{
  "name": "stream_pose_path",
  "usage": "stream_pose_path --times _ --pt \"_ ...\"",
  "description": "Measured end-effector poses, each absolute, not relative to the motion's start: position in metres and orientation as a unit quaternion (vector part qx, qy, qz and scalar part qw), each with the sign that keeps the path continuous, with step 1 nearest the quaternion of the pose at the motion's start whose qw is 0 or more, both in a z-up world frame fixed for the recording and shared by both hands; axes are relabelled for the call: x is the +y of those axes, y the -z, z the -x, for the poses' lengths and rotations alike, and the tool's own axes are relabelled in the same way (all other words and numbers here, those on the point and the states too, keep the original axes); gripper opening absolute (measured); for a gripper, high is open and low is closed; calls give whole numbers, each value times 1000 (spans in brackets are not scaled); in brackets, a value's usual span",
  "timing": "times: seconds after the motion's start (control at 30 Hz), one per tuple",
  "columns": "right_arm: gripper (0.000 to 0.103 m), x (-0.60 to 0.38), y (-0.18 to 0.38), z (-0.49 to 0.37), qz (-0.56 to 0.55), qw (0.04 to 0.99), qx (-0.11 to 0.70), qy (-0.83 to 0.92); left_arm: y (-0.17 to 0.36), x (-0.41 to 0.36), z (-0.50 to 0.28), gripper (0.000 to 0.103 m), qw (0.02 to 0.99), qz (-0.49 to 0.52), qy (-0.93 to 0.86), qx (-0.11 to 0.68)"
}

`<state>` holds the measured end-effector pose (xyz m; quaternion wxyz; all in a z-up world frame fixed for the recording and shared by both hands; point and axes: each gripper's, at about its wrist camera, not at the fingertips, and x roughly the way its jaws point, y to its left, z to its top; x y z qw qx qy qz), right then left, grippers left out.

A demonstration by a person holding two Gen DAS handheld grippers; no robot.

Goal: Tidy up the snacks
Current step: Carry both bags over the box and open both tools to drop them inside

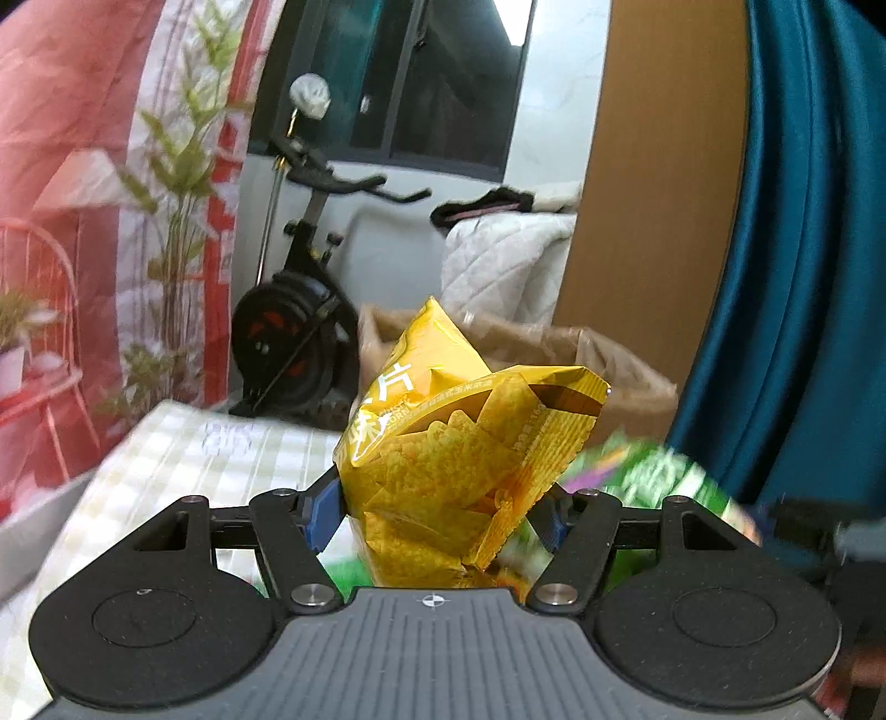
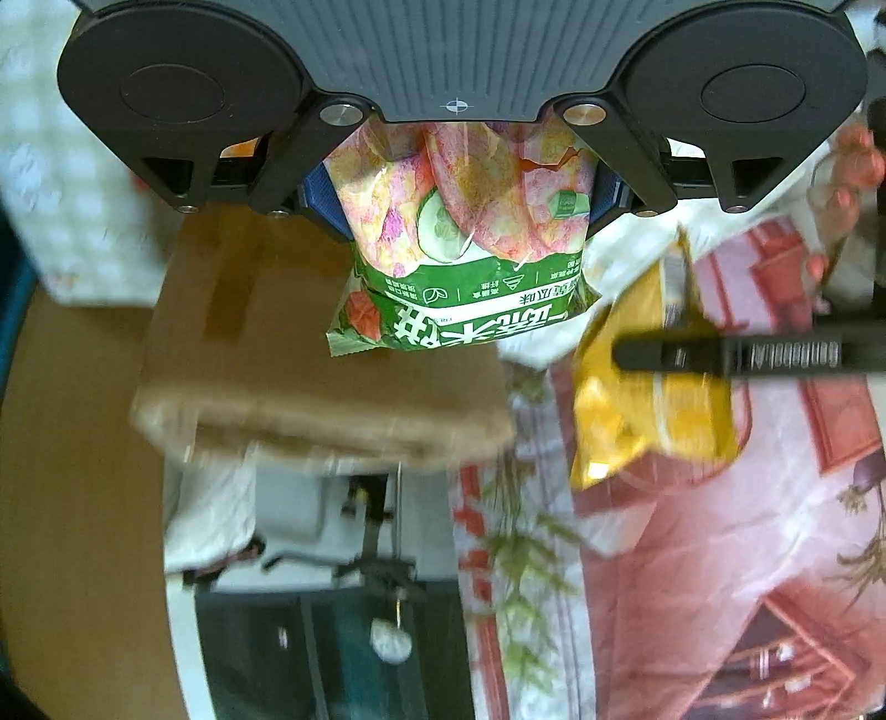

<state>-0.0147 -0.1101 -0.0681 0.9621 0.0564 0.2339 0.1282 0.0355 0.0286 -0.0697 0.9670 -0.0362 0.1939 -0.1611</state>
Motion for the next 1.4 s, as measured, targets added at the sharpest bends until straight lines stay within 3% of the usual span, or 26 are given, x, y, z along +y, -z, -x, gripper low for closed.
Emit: stream_pose_path --times 0.2,0.4,0.73,1.1,1.2,1.27,1.3,1.4 --pt "80 -144 9 -22 -14 982 165 -95 37 17 -72 69 970 46 176 162" --pt "80 -181 -15 -87 17 989 135 -55 18 -6 -126 69 971 36 177 154" --pt "81 -206 -4 -178 39 989 144 -23 15 -27 -199 70 968 23 177 175" --pt "81 -206 33 -222 21 981 190 -27 32 -32 -243 71 963 15 170 209" --pt "82 -206 40 -227 13 978 208 -26 38 -33 -248 78 961 18 174 215" --pt "88 -204 45 -230 14 976 219 -17 40 -33 -248 91 959 21 180 218" --pt "95 -203 47 -229 13 975 220 -12 40 -33 -247 92 959 19 179 218" --pt "97 -205 50 -224 -1 974 227 -20 39 -33 -242 92 960 7 177 216"
